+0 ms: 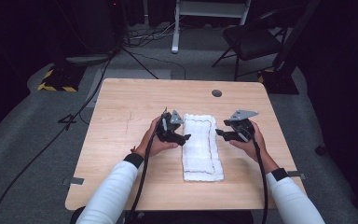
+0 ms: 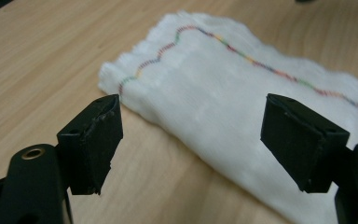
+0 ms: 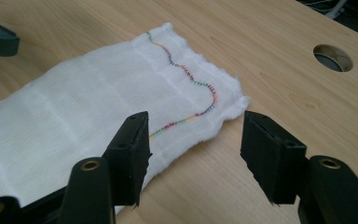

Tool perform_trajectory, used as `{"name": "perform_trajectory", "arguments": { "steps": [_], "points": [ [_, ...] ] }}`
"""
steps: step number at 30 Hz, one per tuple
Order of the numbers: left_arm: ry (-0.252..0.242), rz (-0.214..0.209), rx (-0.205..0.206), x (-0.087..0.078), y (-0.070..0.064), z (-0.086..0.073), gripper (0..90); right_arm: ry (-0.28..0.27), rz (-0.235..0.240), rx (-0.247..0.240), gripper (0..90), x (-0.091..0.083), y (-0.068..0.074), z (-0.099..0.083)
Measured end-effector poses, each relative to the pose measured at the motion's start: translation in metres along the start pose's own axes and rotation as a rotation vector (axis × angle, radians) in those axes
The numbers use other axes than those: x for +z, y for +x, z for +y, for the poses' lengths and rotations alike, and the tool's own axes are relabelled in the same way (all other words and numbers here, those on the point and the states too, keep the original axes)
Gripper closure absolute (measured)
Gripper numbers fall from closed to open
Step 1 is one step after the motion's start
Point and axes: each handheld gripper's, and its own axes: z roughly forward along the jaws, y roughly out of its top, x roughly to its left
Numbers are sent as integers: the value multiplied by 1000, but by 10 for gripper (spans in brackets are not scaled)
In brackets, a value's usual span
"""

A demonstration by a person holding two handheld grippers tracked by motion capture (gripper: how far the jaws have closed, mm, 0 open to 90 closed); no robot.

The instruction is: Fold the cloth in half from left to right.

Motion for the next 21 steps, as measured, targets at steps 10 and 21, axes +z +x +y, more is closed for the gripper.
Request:
{"name": "perform_trajectory", "arguments": {
  "steps": [10, 21],
  "points": [
    [45, 78, -118, 49, 32, 12, 216, 65, -41, 32, 443, 52, -18, 18],
    [105, 77, -162, 68, 43, 5, 183, 115, -36, 128, 424, 83, -33, 16]
  ]
}}
